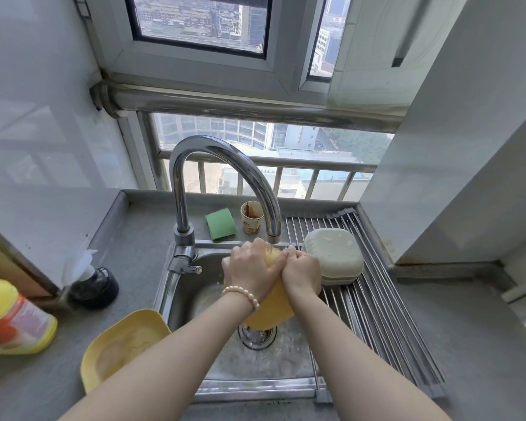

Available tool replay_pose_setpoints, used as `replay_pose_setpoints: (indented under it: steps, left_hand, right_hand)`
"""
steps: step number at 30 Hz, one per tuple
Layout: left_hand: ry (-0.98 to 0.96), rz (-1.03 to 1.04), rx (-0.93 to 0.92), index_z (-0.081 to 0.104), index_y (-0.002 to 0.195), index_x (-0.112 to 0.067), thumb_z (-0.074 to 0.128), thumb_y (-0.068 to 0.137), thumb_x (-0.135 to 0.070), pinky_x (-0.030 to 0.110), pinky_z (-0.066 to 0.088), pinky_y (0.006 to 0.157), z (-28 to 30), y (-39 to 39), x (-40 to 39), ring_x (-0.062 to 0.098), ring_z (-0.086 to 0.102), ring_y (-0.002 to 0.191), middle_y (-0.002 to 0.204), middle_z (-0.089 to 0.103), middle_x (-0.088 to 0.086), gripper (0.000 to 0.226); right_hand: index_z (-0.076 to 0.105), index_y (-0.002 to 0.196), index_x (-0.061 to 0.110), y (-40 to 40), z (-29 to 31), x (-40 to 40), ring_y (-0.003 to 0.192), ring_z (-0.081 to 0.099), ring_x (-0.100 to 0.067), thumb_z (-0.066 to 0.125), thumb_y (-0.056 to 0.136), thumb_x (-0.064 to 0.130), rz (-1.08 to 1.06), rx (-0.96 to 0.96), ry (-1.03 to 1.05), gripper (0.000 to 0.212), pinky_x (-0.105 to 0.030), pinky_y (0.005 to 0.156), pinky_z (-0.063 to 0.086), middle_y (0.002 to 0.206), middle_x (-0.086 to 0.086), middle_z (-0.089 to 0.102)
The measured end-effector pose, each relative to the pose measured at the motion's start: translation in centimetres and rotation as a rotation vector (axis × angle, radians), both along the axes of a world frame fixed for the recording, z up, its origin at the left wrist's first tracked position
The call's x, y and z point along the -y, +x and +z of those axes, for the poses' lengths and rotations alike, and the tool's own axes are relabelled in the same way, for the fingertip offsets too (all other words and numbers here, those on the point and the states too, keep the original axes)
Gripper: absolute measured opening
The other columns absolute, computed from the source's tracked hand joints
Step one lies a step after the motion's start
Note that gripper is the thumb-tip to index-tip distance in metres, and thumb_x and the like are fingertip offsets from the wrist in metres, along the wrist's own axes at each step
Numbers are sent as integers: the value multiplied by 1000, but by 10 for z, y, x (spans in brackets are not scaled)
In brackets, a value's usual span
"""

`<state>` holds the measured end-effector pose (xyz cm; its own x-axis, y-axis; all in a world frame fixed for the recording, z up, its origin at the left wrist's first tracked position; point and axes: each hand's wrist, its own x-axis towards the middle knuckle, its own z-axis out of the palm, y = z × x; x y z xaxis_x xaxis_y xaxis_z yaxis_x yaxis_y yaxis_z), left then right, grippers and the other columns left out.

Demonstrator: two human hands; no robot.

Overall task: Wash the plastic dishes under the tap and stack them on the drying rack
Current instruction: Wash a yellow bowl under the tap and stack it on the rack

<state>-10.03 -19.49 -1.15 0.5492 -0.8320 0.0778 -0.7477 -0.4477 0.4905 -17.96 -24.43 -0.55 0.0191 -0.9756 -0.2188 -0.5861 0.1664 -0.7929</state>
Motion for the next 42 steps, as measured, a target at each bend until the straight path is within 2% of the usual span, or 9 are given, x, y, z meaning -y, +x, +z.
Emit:
replay_pose_setpoints:
  steps: [6,11,16,20,22,26,31,37,42]
  left_hand:
    - [25,-19,-556,46,60,-17,51,88,-55,28,34,58,-2,28,8,18,42,58,57,44,-2,47]
    - [-147,-129,-684,65,82,10,49,92,-47,31,40,62,2,41,2,19,47,63,66,52,11,60]
    - [-161,-10,-649,47,54,-10,47,89,-57,30,36,60,-11,45,-6,16,45,58,59,49,3,58]
    - [-163,199,-860,38,48,-15,53,95,-36,25,29,48,-15,39,-10,14,33,47,45,37,-2,54]
    - [-160,224,-772,41,52,-13,47,98,-37,29,29,51,-13,34,-8,15,35,50,51,42,2,52]
    - [-134,195,-564,39,54,-12,35,101,-38,31,26,51,-2,26,-5,17,39,53,56,44,3,54]
    - [-144,152,-474,45,54,-15,35,101,-38,31,31,59,1,29,-6,22,46,61,56,47,0,54]
    - [-52,65,-183,43,52,-17,34,95,-57,27,28,51,10,24,-5,18,51,55,52,46,-2,59]
    - [-2,125,89,54,103,-24,37,78,-78,32,39,76,1,9,-5,22,53,98,100,61,0,62]
  right_hand:
    - [55,63,17,0,-6,1,81,58,-28,42,99,38,8,-15,-21,43,-31,70,40,80,-7,63]
    - [55,60,17,-3,-4,9,84,58,-29,48,97,32,-3,95,76,41,-35,79,45,76,-6,62]
    - [66,80,-4,-3,-2,18,75,46,-22,53,92,23,-118,280,221,32,-30,69,36,70,-5,51]
    - [59,64,15,-1,4,20,79,52,-26,53,91,32,-30,147,161,32,-33,77,42,74,-2,58]
    - [55,63,16,3,9,15,77,53,-26,44,93,35,66,-16,-2,37,-34,74,42,73,-3,58]
    - [56,110,11,14,-2,-6,103,53,-26,32,88,51,211,-237,-262,51,-41,91,42,107,-7,58]
    - [54,103,11,13,-10,-13,91,46,-20,23,72,68,386,-260,-520,72,-35,77,42,98,-3,51]
    - [47,56,18,12,2,10,55,43,-16,48,88,36,354,-12,-173,37,-30,55,34,54,2,48]
    - [62,64,14,11,4,12,72,50,-19,47,91,15,58,83,79,31,-34,76,43,67,-1,55]
